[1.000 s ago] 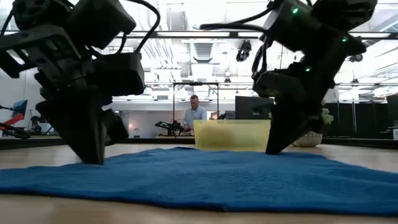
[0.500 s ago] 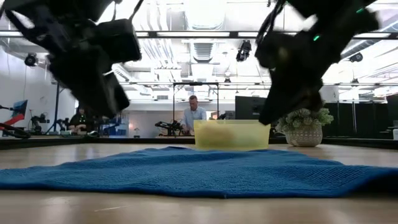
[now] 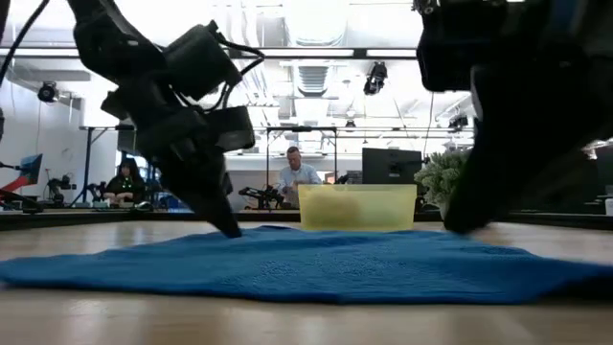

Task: Fold microfiber towels
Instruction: Fold the blue microfiber cloth

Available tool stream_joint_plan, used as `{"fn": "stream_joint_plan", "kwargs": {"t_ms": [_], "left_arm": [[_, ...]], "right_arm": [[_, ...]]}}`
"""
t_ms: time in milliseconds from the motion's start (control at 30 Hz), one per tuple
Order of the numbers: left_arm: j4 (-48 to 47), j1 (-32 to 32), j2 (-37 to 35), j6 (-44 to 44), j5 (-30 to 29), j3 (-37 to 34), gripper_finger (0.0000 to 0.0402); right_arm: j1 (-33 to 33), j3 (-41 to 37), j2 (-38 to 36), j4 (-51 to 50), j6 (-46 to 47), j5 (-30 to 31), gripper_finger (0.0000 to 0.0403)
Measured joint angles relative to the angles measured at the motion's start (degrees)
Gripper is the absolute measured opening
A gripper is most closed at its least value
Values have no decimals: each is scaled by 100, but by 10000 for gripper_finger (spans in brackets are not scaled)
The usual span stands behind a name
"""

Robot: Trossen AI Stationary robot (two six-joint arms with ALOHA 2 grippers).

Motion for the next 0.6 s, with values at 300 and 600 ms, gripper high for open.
{"fn": "stream_joint_plan", "kwargs": {"t_ms": [300,600], "left_arm": [[197,242,240,116,46,-39,0],[-65,240,-89,103,-16,-70,0]], "right_arm": [[90,25,134,-51,346,-62,8],[132,-71,-5,-593,418,-238,8]]}}
